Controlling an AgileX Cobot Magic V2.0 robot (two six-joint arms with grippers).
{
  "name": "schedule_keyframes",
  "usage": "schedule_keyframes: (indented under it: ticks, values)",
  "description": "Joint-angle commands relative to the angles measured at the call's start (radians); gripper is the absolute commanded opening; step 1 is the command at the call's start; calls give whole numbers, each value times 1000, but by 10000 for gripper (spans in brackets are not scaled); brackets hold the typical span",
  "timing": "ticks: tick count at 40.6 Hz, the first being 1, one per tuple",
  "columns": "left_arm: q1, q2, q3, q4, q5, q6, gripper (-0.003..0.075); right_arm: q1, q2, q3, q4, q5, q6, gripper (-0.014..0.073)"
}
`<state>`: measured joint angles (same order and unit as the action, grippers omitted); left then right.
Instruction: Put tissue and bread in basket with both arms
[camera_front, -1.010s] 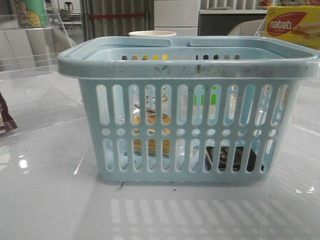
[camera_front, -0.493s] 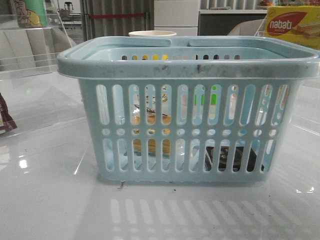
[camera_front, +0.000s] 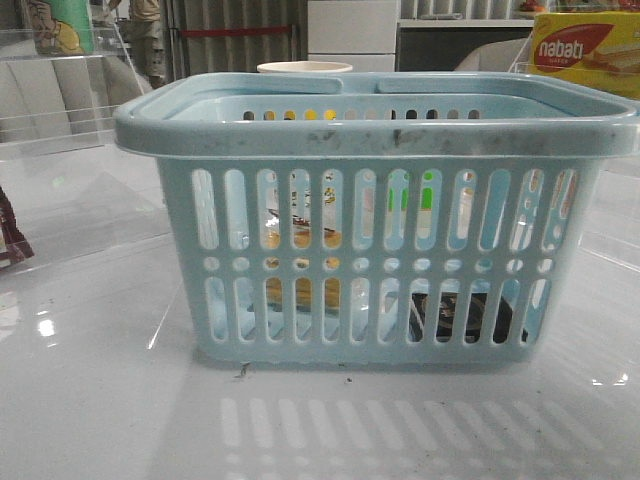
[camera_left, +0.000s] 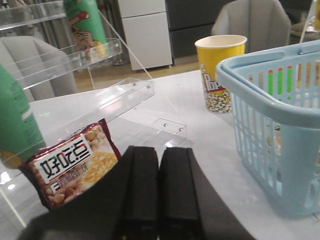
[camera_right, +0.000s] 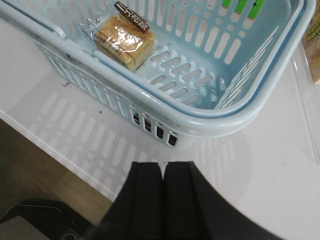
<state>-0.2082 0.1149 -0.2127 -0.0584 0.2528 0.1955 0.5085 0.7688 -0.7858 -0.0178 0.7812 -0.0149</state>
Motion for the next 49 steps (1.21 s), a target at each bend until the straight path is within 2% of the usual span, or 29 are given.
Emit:
schedule_keyframes:
  ticks: [1,10,15,49]
  values:
    - [47,-49,57,-41,-177,-11,91,-1,-6,-26,-2,-68,-11,53]
    - [160,-141,186,-87,-253,-11,91,-1,-6,-26,-2,-68,-11,53]
    - [178,-139,220,-87,-283,-11,91,-1,-6,-26,-2,-69,-11,53]
    - [153,-137,220,-86,-297,-11,91,-1,-6,-26,-2,-68,-11,53]
